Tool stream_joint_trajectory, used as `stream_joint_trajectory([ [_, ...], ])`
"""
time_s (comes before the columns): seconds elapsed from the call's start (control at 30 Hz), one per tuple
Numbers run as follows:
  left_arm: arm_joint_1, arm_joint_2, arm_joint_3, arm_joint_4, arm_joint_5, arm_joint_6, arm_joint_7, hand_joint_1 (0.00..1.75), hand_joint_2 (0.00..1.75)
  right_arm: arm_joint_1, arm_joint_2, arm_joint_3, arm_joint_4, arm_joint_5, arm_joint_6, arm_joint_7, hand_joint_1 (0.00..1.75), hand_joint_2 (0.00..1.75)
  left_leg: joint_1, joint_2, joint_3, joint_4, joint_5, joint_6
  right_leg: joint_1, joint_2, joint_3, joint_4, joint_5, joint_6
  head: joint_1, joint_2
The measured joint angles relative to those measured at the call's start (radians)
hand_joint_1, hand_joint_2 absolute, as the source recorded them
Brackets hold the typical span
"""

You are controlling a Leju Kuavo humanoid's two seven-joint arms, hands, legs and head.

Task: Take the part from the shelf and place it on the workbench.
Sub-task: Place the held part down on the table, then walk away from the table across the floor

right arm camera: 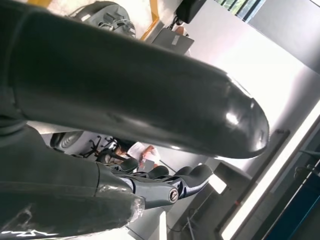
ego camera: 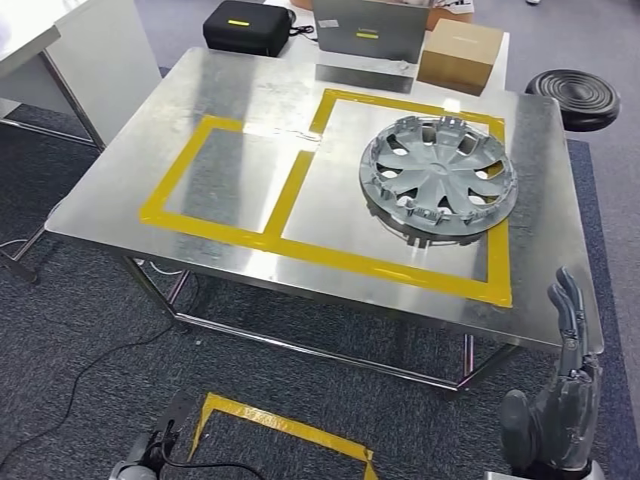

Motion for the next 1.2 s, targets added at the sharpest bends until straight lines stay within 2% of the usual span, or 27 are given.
stream_joint_trajectory([
  [0.07,0.001,0.000,0.001,0.000,0.000,0.001,-0.001,0.00,0.00,0.003,0.003,0.000,-0.001,-0.002,-0.002,-0.001,0.00,0.00,-0.002,-0.001,-0.007,0.003,0.017,-0.011,0.003,0.002,0.046,-0.079,-0.023,-0.009,0.000,0.000],
  [0.13,0.003,0.001,0.002,0.000,0.000,0.002,-0.001,0.00,0.00,0.007,0.005,-0.001,-0.002,-0.002,-0.003,-0.002,0.00,0.00,0.001,-0.001,-0.012,0.004,0.024,-0.023,0.005,0.001,0.029,-0.081,-0.014,-0.029,0.000,0.000],
  [0.17,0.004,0.001,0.002,0.000,0.001,0.002,-0.001,0.00,0.00,0.008,0.006,-0.001,-0.002,-0.002,-0.003,-0.002,0.00,0.00,0.003,-0.001,-0.017,0.014,0.006,-0.028,0.005,0.000,0.020,-0.080,-0.006,-0.040,0.000,0.000],
  [0.2,0.005,0.001,0.003,0.000,0.001,0.002,-0.001,0.00,0.00,0.009,0.008,-0.002,-0.002,-0.002,-0.003,-0.002,0.00,0.00,0.004,-0.001,-0.028,0.042,-0.033,-0.033,0.005,-0.002,0.008,-0.081,0.005,-0.050,-0.002,0.000],
  [0.27,0.005,0.001,0.003,0.000,0.001,0.002,-0.001,0.00,0.00,0.010,0.010,-0.002,-0.002,-0.002,-0.004,-0.002,0.00,0.00,0.004,-0.001,-0.057,0.154,-0.143,-0.040,0.005,-0.003,-0.017,-0.080,0.031,-0.062,-0.005,0.000],
  [0.3,0.005,0.000,0.003,0.000,0.001,0.002,-0.001,0.00,0.00,0.011,0.011,-0.002,-0.002,-0.002,-0.004,-0.002,0.00,0.00,0.004,-0.001,-0.070,0.221,-0.182,-0.042,0.006,-0.003,-0.031,-0.079,0.045,-0.064,-0.005,0.000],
  [0.33,0.004,0.000,0.003,0.000,0.001,0.002,-0.001,0.00,0.00,0.013,0.011,-0.002,-0.002,-0.002,-0.004,-0.002,0.00,0.00,0.004,-0.001,-0.075,0.272,-0.194,-0.043,0.007,-0.002,-0.046,-0.078,0.058,-0.064,-0.005,0.000],
  [0.37,0.004,0.001,0.003,0.000,0.001,0.002,-0.001,0.00,0.00,0.015,0.011,-0.002,-0.002,-0.003,-0.004,-0.002,0.00,0.00,0.004,-0.001,-0.066,0.293,-0.182,-0.042,0.008,-0.002,-0.062,-0.077,0.070,-0.062,-0.005,0.000],
  [0.4,0.004,0.001,0.003,0.000,0.001,0.002,-0.001,0.00,0.00,0.016,0.012,-0.003,-0.002,-0.003,-0.004,-0.002,0.00,0.00,0.003,-0.001,-0.041,0.280,-0.155,-0.040,0.008,-0.002,-0.078,-0.075,0.081,-0.060,-0.005,0.000],
  [0.47,0.003,0.002,0.004,0.000,0.001,0.002,-0.001,0.00,0.00,0.019,0.014,-0.003,-0.002,-0.004,-0.004,-0.002,0.00,0.00,0.003,-0.001,0.054,0.162,-0.110,-0.032,0.010,-0.002,-0.103,-0.070,0.099,-0.052,-0.005,0.000],
  [0.53,0.001,0.003,0.004,0.000,0.001,0.002,-0.002,0.00,0.00,0.020,0.017,-0.003,-0.002,-0.003,-0.005,-0.002,0.00,0.00,0.001,-0.001,0.143,0.027,-0.112,-0.023,0.013,-0.004,-0.120,-0.064,0.116,-0.043,-0.005,0.000],
  [0.57,0.001,0.003,0.004,0.000,0.001,0.002,-0.003,0.00,0.00,0.021,0.018,-0.003,-0.002,-0.001,-0.007,-0.004,0.00,0.00,-0.001,-0.002,0.161,-0.008,-0.118,-0.019,0.014,-0.005,-0.128,-0.062,0.126,-0.038,-0.004,0.000],
  [0.63,0.003,0.001,0.005,0.000,0.001,0.002,-0.003,0.00,0.00,0.027,0.020,-0.003,-0.001,0.013,-0.017,-0.008,0.00,0.00,-0.001,0.000,0.148,-0.022,-0.114,-0.008,0.013,-0.004,-0.142,-0.061,0.142,-0.029,-0.004,0.000],
  [0.67,0.004,0.001,0.005,0.001,0.001,0.002,-0.003,0.00,0.00,0.031,0.021,-0.003,-0.001,0.021,-0.022,-0.009,0.00,0.00,-0.001,0.001,0.137,-0.021,-0.105,0.000,0.012,-0.004,-0.152,-0.054,0.131,-0.023,-0.003,0.000],
  [0.73,0.005,0.001,0.007,0.001,0.001,0.002,-0.003,0.00,0.00,0.038,0.022,-0.002,0.000,0.033,-0.029,-0.011,0.00,0.00,0.001,0.005,0.114,-0.022,-0.082,0.015,0.008,-0.002,-0.178,0.010,0.052,-0.012,-0.001,0.000],
  [0.8,0.004,0.003,0.008,0.001,0.000,0.002,-0.003,0.00,0.00,0.040,0.023,-0.002,0.001,0.036,-0.031,-0.011,0.00,0.00,0.000,0.005,0.086,-0.022,-0.058,0.021,0.007,-0.003,-0.204,0.134,-0.045,-0.003,0.002,0.000],
  [0.83,0.004,0.003,0.008,0.001,0.000,0.002,-0.003,0.00,0.00,0.040,0.024,-0.002,0.001,0.036,-0.031,-0.011,0.00,0.00,-0.001,0.005,0.070,-0.021,-0.046,0.022,0.007,-0.003,-0.208,0.191,-0.064,-0.001,0.002,0.000],
  [0.87,0.004,0.003,0.008,0.001,0.000,0.002,-0.003,0.00,0.00,0.040,0.024,-0.001,0.002,0.036,-0.031,-0.011,0.00,0.00,-0.002,0.005,0.053,-0.020,-0.033,0.021,0.007,-0.003,-0.201,0.223,-0.058,0.000,0.002,0.000],
  [0.9,0.004,0.003,0.009,0.001,0.000,0.002,-0.003,0.00,0.00,0.040,0.024,-0.001,0.002,0.036,-0.031,-0.011,0.00,0.00,-0.002,0.005,0.036,-0.019,-0.020,0.019,0.007,-0.003,-0.179,0.224,-0.031,-0.001,0.002,0.000],
  [0.93,0.004,0.003,0.009,0.001,0.000,0.002,-0.003,0.00,0.00,0.040,0.025,-0.001,0.003,0.036,-0.031,-0.011,0.00,0.00,-0.002,0.005,0.020,-0.017,-0.008,0.017,0.007,-0.003,-0.140,0.191,0.000,-0.002,0.002,0.000],
  [0.97,0.004,0.003,0.009,0.001,0.000,0.002,-0.003,0.00,0.00,0.040,0.025,-0.001,0.003,0.036,-0.031,-0.011,0.00,0.00,-0.002,0.005,0.006,-0.014,0.003,0.014,0.007,-0.003,-0.085,0.127,0.017,-0.004,0.003,0.000],
  [1.0,0.004,0.003,0.009,0.001,0.000,0.002,-0.003,0.00,0.00,0.038,0.026,-0.001,0.003,0.038,-0.032,-0.011,0.00,0.00,-0.003,0.004,-0.005,-0.011,0.013,0.010,0.008,-0.002,-0.020,0.042,0.013,-0.007,0.002,0.000],
  [1.07,0.004,0.003,0.009,0.001,0.000,0.001,-0.005,0.00,0.00,0.037,0.027,-0.001,0.003,0.047,-0.037,-0.011,0.00,0.00,-0.005,0.004,-0.016,-0.008,0.034,0.000,0.011,-0.001,0.061,-0.082,-0.019,-0.015,0.002,0.000],
  [1.1,0.004,0.003,0.009,0.001,0.000,0.000,-0.006,0.00,0.00,0.038,0.028,-0.001,0.003,0.052,-0.040,-0.011,0.00,0.00,-0.005,0.004,-0.019,-0.008,0.044,-0.006,0.014,-0.001,0.070,-0.106,-0.027,-0.020,0.003,0.000],
  [1.13,0.004,0.003,0.009,0.001,-0.001,-0.001,-0.007,0.00,0.00,0.040,0.028,-0.002,0.004,0.055,-0.043,-0.010,0.00,0.00,-0.003,0.004,-0.022,-0.010,0.052,-0.011,0.013,-0.001,0.059,-0.104,-0.022,-0.028,0.005,0.000],
  [1.17,0.006,0.004,0.009,0.001,-0.001,-0.001,-0.007,0.00,0.00,0.041,0.028,-0.001,0.004,0.056,-0.045,-0.010,0.00,0.00,-0.002,0.003,-0.028,-0.006,0.045,-0.017,0.013,-0.002,0.048,-0.103,-0.013,-0.037,0.008,0.000],
  [1.2,0.007,0.004,0.009,0.001,-0.001,-0.002,-0.008,0.00,0.00,0.042,0.029,-0.001,0.004,0.057,-0.046,-0.010,0.00,0.00,-0.001,0.003,-0.037,0.013,0.017,-0.023,0.011,-0.003,0.037,-0.102,-0.003,-0.047,0.006,0.000],
])
